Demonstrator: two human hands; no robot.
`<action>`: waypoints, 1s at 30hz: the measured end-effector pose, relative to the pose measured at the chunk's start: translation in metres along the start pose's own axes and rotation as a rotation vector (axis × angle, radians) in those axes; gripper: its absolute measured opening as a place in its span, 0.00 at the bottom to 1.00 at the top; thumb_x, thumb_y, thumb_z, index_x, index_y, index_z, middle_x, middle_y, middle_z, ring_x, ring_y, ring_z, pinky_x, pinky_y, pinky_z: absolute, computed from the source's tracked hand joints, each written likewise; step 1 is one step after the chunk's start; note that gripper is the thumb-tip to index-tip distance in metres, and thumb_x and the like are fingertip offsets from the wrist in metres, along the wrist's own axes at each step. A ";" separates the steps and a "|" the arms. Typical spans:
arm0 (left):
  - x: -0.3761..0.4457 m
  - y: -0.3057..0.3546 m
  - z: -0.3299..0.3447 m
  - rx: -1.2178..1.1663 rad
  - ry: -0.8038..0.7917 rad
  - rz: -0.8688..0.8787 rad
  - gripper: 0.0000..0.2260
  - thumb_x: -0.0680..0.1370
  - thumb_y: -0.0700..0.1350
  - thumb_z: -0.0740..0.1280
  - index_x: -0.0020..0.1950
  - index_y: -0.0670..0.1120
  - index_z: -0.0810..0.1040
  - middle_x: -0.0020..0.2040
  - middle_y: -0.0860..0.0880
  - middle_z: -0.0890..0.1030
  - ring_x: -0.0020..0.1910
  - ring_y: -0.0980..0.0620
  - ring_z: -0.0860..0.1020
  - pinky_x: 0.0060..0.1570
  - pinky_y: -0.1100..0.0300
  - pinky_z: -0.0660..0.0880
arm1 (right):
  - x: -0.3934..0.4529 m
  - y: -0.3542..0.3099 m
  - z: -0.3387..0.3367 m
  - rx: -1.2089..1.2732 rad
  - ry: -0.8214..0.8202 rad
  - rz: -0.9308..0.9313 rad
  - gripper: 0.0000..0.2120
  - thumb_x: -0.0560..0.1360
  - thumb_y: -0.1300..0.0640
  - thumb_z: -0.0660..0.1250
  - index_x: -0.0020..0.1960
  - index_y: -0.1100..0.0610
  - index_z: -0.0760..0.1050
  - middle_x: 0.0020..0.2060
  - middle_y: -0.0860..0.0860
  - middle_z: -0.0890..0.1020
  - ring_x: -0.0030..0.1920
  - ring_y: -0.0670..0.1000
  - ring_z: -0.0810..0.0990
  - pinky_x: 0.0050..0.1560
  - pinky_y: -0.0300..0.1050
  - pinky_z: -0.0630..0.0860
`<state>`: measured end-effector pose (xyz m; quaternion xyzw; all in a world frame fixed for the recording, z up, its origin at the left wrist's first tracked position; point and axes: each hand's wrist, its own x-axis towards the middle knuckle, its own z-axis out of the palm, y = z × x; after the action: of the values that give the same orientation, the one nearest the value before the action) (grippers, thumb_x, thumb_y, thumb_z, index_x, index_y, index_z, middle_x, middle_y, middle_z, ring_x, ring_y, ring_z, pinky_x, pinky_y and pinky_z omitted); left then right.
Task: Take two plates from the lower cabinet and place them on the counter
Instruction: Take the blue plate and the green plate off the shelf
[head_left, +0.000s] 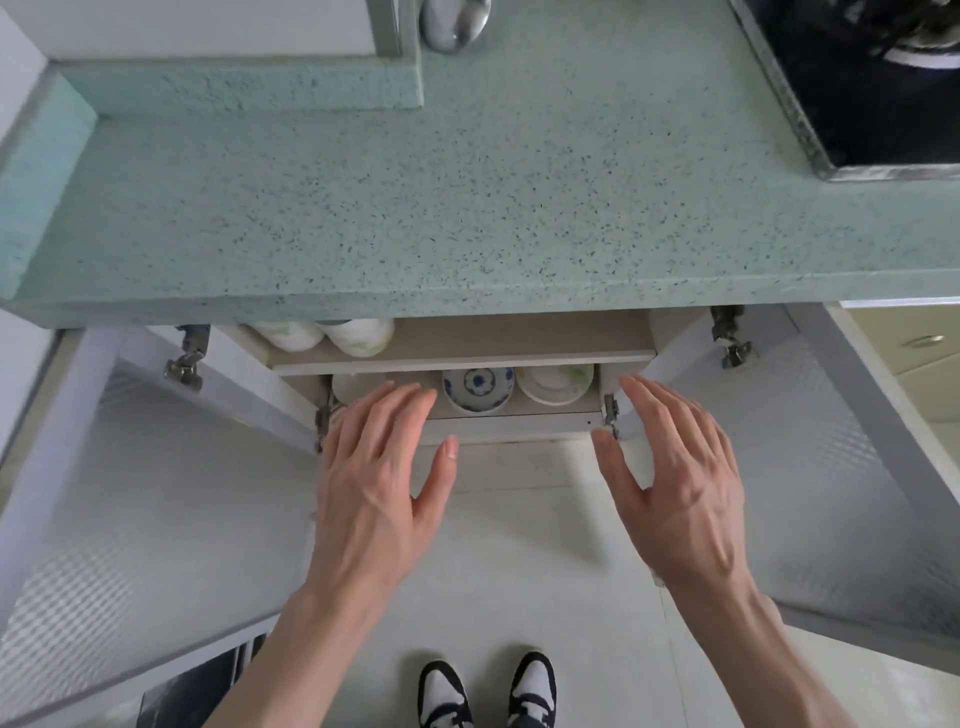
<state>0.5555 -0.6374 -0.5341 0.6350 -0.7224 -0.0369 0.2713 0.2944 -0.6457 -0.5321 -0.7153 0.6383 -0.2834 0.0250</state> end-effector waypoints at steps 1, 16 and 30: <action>-0.003 -0.006 0.011 -0.003 0.004 0.001 0.20 0.83 0.52 0.61 0.69 0.42 0.78 0.67 0.46 0.80 0.69 0.43 0.75 0.70 0.47 0.71 | -0.003 0.005 0.012 -0.008 0.003 0.005 0.25 0.84 0.43 0.59 0.71 0.59 0.75 0.67 0.53 0.80 0.68 0.57 0.77 0.68 0.58 0.73; -0.033 -0.090 0.244 0.006 -0.062 -0.037 0.19 0.83 0.52 0.61 0.69 0.45 0.78 0.65 0.49 0.80 0.67 0.46 0.76 0.64 0.52 0.72 | -0.041 0.126 0.219 -0.039 -0.029 0.187 0.26 0.82 0.41 0.59 0.72 0.57 0.73 0.63 0.54 0.82 0.64 0.58 0.79 0.66 0.56 0.74; -0.020 -0.217 0.451 0.099 -0.031 0.015 0.19 0.83 0.55 0.61 0.64 0.45 0.80 0.58 0.47 0.83 0.55 0.47 0.81 0.54 0.51 0.79 | -0.041 0.229 0.433 -0.121 0.029 0.239 0.21 0.81 0.44 0.64 0.65 0.58 0.76 0.51 0.59 0.84 0.51 0.65 0.83 0.45 0.56 0.80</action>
<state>0.5538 -0.7911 -1.0106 0.6416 -0.7321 -0.0089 0.2286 0.2770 -0.7910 -1.0011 -0.6301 0.7353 -0.2496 0.0061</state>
